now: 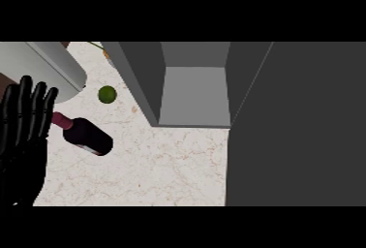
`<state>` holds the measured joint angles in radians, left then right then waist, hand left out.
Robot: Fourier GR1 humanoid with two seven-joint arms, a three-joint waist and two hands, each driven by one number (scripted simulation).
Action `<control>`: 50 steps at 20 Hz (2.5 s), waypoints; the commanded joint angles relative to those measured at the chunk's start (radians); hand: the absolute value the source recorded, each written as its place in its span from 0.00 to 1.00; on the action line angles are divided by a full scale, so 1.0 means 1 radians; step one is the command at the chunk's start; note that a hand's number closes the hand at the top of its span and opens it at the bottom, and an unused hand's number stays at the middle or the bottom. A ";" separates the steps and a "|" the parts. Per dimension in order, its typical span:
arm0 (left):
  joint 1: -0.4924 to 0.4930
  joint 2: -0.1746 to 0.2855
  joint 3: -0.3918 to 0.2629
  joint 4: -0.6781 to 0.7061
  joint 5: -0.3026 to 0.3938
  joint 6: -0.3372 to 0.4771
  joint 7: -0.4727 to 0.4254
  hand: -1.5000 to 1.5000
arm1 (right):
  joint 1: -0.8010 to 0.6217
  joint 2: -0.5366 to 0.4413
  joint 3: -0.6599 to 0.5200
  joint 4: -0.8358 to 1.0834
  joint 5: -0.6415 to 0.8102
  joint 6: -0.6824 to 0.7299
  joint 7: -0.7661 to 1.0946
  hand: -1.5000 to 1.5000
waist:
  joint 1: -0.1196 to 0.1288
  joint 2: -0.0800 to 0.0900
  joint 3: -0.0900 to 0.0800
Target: Pick up the wine, place it into the cabinet and close the cabinet
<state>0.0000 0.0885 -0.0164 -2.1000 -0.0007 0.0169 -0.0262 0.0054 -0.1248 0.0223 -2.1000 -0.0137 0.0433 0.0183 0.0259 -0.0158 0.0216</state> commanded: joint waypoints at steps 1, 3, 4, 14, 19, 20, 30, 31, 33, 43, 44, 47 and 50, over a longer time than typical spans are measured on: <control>0.033 0.009 0.025 -0.033 -0.018 0.005 -0.018 0.00 | 0.016 0.007 -0.023 -0.077 -0.056 0.007 0.033 0.00 | -0.026 0.014 -0.022; -0.047 0.086 0.172 0.015 0.067 -0.026 0.020 0.00 | 0.058 0.036 0.007 -0.040 0.025 -0.025 -0.023 0.00 | -0.026 0.015 -0.022; -0.080 0.071 0.165 0.122 0.042 -0.017 -0.045 0.00 | 0.131 0.030 -0.002 -0.134 0.000 -0.014 -0.012 0.00 | -0.036 0.015 -0.022; -0.135 0.129 0.268 0.004 0.366 -0.015 0.367 0.00 | 0.175 0.040 0.136 -0.372 -0.128 0.001 0.325 0.00 | -0.028 0.013 -0.022; -0.133 0.128 0.275 -0.017 0.354 0.004 0.380 0.00 | 0.159 0.091 0.265 -0.421 -0.015 -0.055 0.383 0.00 | -0.027 0.015 -0.022; -0.191 0.146 0.261 -0.064 0.330 0.074 0.477 0.00 | 0.160 0.091 0.332 -0.472 0.048 -0.077 0.441 0.00 | -0.028 0.013 -0.022; -0.148 0.172 0.293 -0.123 0.347 0.083 0.551 0.00 | 0.116 0.082 0.450 -0.575 0.155 -0.187 0.569 0.00 | -0.030 0.010 -0.023; -0.148 0.139 0.266 -0.080 0.326 0.088 0.519 0.00 | 0.045 0.114 0.462 -0.501 0.182 -0.222 0.587 0.00 | -0.029 0.013 -0.023; -0.171 0.179 0.301 -0.114 0.337 0.107 0.576 0.00 | 0.024 0.094 0.436 -0.521 0.168 -0.225 0.598 0.00 | -0.027 0.012 -0.023; -0.137 0.168 0.342 0.032 0.348 0.042 0.466 0.00 | 0.019 0.037 0.476 -0.543 0.189 -0.289 0.633 0.00 | -0.036 0.013 -0.023; -0.112 0.125 0.279 0.033 0.281 0.051 0.421 0.00 | 0.034 0.030 0.512 -0.565 0.205 -0.295 0.636 0.00 | -0.042 0.012 -0.023; -0.145 0.116 0.241 0.048 0.225 0.095 0.444 0.00 | -0.039 0.024 0.508 -0.546 0.224 -0.321 0.688 0.00 | -0.040 0.012 -0.023; -0.120 0.147 0.321 0.112 0.295 0.033 0.398 0.00 | 0.010 -0.011 0.519 -0.593 0.224 -0.331 0.679 0.00 | -0.043 0.011 -0.024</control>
<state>-0.1364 0.2352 0.2855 -2.0487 0.2892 0.0770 0.4175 -0.0152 -0.0961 0.5131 -2.5034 0.0678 -0.2739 0.6040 -0.0133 -0.0041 -0.0013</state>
